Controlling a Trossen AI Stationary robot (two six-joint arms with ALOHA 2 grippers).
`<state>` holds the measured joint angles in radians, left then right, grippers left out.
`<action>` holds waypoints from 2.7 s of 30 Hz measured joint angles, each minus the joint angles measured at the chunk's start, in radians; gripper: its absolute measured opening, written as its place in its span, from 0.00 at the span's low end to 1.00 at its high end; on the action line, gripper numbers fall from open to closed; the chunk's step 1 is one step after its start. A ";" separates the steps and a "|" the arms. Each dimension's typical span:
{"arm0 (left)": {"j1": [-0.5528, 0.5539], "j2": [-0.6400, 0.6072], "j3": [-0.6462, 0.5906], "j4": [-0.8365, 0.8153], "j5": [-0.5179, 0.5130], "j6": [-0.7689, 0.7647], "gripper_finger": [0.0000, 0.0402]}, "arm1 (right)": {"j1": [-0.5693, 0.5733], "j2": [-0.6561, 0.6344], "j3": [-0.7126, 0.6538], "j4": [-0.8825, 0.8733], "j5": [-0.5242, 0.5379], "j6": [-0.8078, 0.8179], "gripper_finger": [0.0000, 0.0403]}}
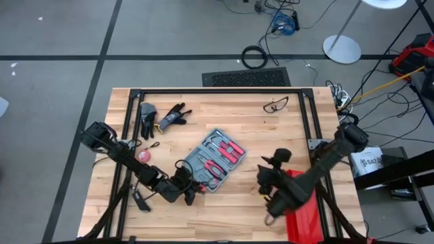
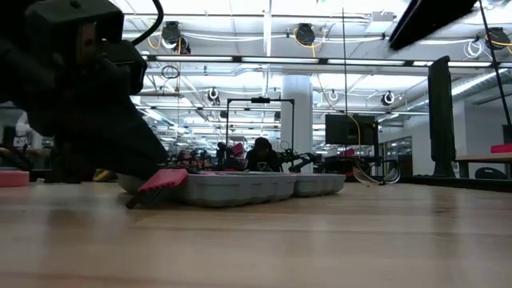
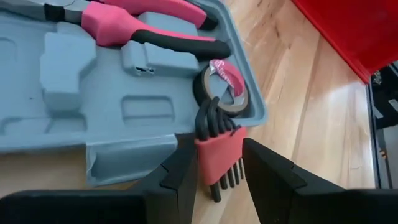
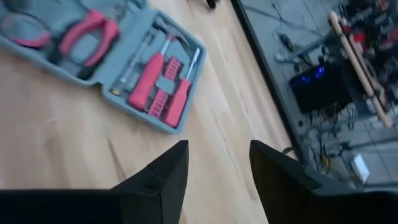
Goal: Prefit tool cases
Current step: Put the red allen wrench into the gray prefit tools case
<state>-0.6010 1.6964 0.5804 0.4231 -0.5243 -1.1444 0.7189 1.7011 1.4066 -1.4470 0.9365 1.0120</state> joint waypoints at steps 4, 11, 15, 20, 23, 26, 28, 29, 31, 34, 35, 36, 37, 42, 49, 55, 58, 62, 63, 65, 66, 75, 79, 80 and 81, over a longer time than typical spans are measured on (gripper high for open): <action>0.010 0.000 0.000 0.018 0.001 0.007 0.32 | -0.102 0.001 -0.126 0.212 -0.002 -0.080 0.40; 0.005 0.000 0.000 0.018 0.045 0.001 0.32 | -0.307 0.001 -0.177 0.690 -0.266 -0.521 0.25; 0.005 0.000 0.000 0.015 0.050 0.007 0.32 | -0.421 0.001 -0.177 0.836 -0.492 -0.690 0.15; 0.006 0.000 0.000 0.015 0.080 0.006 0.32 | -0.547 0.001 -0.177 0.775 -0.585 -0.735 0.10; 0.005 0.000 0.000 0.017 0.084 0.001 0.32 | -0.596 0.003 -0.195 0.809 -0.739 -0.773 0.11; 0.005 0.000 0.000 0.016 0.084 0.000 0.32 | -0.608 0.004 -0.258 0.942 -0.862 -0.822 0.15; 0.007 0.000 0.000 0.016 0.083 0.000 0.32 | -0.603 0.004 -0.309 1.028 -0.863 -0.849 0.16; 0.009 0.000 0.000 0.015 0.083 0.000 0.32 | -0.600 0.004 -0.334 1.061 -0.859 -0.860 0.17; 0.015 0.001 0.000 0.015 0.083 0.000 0.32 | -0.599 0.005 -0.381 1.136 -0.858 -0.866 0.17; 0.025 0.022 0.000 0.032 0.085 -0.002 0.32 | -0.603 0.006 -0.439 1.233 -0.856 -0.855 0.17; 0.030 0.033 0.000 0.050 0.094 -0.002 0.32 | -0.606 0.009 -0.456 1.258 -0.856 -0.848 0.17; 0.034 0.046 0.002 0.066 0.103 -0.002 0.32 | -0.608 0.012 -0.468 1.272 -0.856 -0.843 0.18; 0.038 0.060 0.007 0.077 0.106 0.000 0.32 | -0.608 0.014 -0.479 1.282 -0.856 -0.838 0.18; 0.058 0.111 0.042 0.105 0.113 0.014 0.32 | -0.608 0.056 -0.487 1.326 -0.849 -0.827 0.18; 0.064 0.126 0.060 0.146 0.114 0.062 0.32 | -0.607 0.112 -0.483 1.389 -0.855 -0.811 0.18; 0.063 0.127 0.060 0.169 0.096 0.047 0.32 | -0.607 0.122 -0.484 1.412 -0.855 -0.810 0.18; 0.063 0.128 0.058 0.186 0.085 0.045 0.27 | -0.607 0.123 -0.486 1.417 -0.855 -0.803 0.18; 0.063 0.128 0.059 0.206 0.084 0.044 0.13 | -0.607 0.123 -0.486 1.419 -0.855 -0.796 0.18; 0.063 0.127 0.061 0.214 0.082 0.046 0.09 | -0.607 0.124 -0.486 1.422 -0.855 -0.796 0.18; 0.064 0.127 0.062 0.219 0.075 0.047 0.05 | -0.607 0.125 -0.485 1.432 -0.855 -0.795 0.18; 0.065 0.127 0.062 0.218 0.070 0.047 0.05 | -0.607 0.126 -0.484 1.433 -0.855 -0.795 0.17; 0.057 0.094 0.059 0.289 0.046 0.052 0.05 | -0.606 0.126 -0.485 1.426 -0.867 -0.767 0.17; 0.050 0.043 0.059 0.289 0.000 0.071 0.05 | -0.604 0.126 -0.486 1.425 -0.888 -0.745 0.17; 0.051 0.031 0.059 0.278 -0.027 0.075 0.05 | -0.601 0.126 -0.486 1.425 -0.889 -0.730 0.17; 0.049 0.022 0.059 0.270 -0.061 0.075 0.05 | -0.598 0.126 -0.486 1.424 -0.887 -0.711 0.17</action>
<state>-0.5522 1.7185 0.6395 0.6933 -0.5852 -1.0691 0.1207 1.8267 0.9207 -0.0231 0.0495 0.3006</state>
